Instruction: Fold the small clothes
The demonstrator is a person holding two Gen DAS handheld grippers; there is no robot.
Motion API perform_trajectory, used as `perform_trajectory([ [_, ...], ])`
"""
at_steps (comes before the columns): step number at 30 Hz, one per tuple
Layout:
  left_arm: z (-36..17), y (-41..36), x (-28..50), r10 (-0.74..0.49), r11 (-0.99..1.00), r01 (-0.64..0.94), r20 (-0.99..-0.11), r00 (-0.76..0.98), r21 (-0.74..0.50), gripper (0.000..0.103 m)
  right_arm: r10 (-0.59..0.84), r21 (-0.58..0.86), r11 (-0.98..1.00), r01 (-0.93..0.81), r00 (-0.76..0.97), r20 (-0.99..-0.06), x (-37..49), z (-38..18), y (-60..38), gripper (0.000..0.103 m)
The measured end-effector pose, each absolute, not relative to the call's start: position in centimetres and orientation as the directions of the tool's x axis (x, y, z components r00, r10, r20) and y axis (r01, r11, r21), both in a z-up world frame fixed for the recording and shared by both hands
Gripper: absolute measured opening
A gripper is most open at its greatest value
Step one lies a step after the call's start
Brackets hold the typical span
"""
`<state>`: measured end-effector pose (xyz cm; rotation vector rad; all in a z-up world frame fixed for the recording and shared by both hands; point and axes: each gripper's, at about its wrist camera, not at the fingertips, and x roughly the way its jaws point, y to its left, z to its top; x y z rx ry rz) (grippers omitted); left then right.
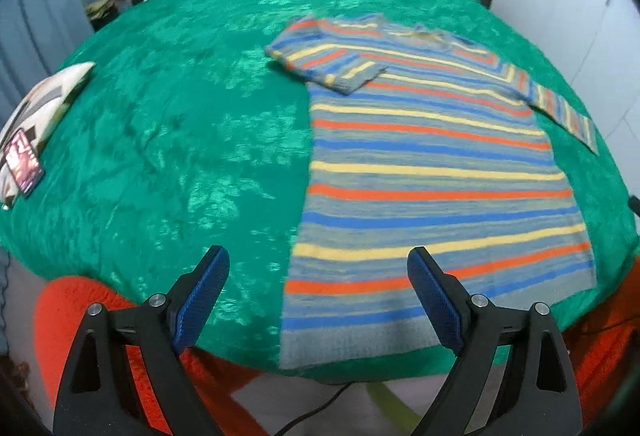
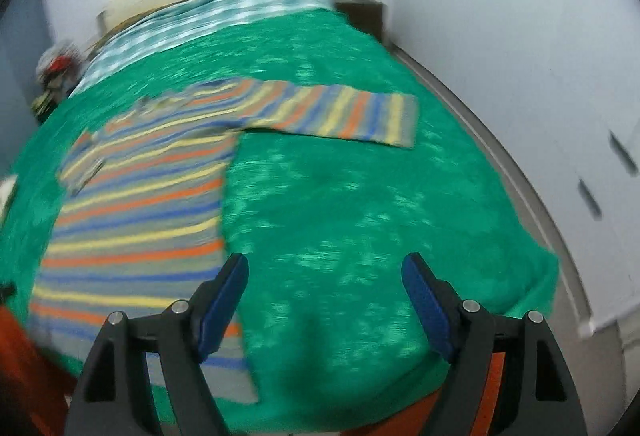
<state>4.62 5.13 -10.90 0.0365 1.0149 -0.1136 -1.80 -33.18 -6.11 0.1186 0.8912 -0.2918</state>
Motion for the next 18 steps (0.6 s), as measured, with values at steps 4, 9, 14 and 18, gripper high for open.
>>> perform_trajectory([
  [4, -11.8, 4.1, 3.2, -0.078, 0.988, 0.154, -0.865, 0.496, -0.001, 0.092, -0.147, -0.043, 0.983, 0.179, 0.62, -0.771, -0.7, -5.4, -29.2, 0.079],
  [9, -12.2, 3.0, 1.7, -0.098, 0.976, 0.22, -0.883, 0.458, 0.006, 0.094, -0.04, 0.003, 0.998, 0.069, 0.607, -0.794, 0.4, -6.9, -25.6, 0.078],
  [14, -11.3, 2.6, 1.4, -0.124, 0.968, 0.253, -0.866, 0.485, 0.003, 0.099, -0.004, -0.004, 1.0, 0.002, 0.584, -0.812, -0.1, -8.5, -23.4, 0.079],
  [18, -11.6, 2.0, 1.4, -0.16, 0.957, 0.287, -0.876, 0.454, -0.026, 0.099, 0.006, -0.01, 1.0, -0.025, 0.58, -0.814, -0.2, -8.8, -22.7, 0.078],
])
